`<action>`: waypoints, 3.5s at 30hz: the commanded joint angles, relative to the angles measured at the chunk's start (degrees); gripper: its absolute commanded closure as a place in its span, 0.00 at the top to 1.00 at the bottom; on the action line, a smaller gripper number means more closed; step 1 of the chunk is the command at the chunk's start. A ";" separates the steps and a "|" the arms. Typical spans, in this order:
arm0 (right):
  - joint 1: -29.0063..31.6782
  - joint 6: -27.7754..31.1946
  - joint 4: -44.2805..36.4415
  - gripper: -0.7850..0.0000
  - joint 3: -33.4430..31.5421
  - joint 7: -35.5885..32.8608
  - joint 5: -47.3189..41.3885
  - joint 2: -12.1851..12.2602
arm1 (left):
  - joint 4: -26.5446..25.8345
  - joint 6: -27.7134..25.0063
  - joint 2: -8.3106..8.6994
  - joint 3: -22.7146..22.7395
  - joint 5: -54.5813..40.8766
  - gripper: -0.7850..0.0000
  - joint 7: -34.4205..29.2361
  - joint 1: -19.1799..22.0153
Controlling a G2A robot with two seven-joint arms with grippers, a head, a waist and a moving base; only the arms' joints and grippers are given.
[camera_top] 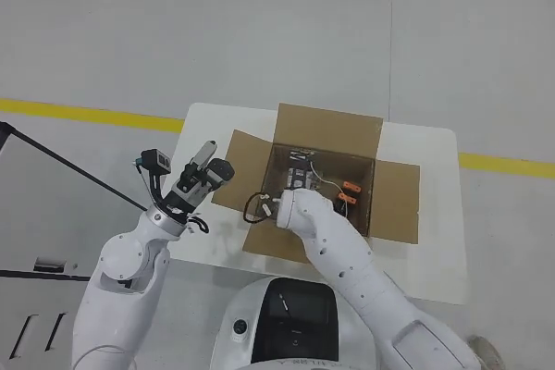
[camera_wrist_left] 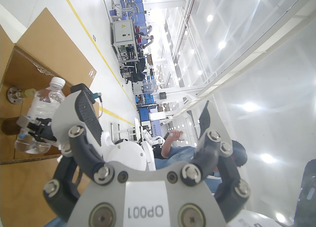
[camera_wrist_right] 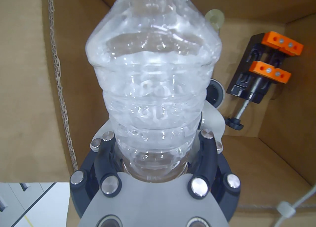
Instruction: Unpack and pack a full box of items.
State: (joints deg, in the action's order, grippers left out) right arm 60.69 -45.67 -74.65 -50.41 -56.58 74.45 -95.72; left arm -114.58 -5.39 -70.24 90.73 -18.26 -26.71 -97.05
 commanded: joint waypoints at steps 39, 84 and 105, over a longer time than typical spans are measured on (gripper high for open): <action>21.49 25.75 -41.96 0.00 -11.78 -13.58 46.36 1.27 | 0.00 0.00 0.00 0.00 0.00 1.00 0.00 0.00; 36.30 37.61 -27.81 0.00 -58.55 63.55 9.85 6.21 | 0.00 0.00 0.00 0.00 0.00 1.00 0.00 0.00; 23.15 55.90 2.90 0.00 -62.64 86.94 13.81 9.60 | 0.00 0.00 0.00 0.00 0.00 1.00 0.00 0.00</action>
State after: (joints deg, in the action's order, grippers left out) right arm 85.91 8.75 -76.49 -112.82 28.44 85.81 -86.63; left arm -114.58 -5.39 -70.24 90.73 -18.26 -26.71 -97.05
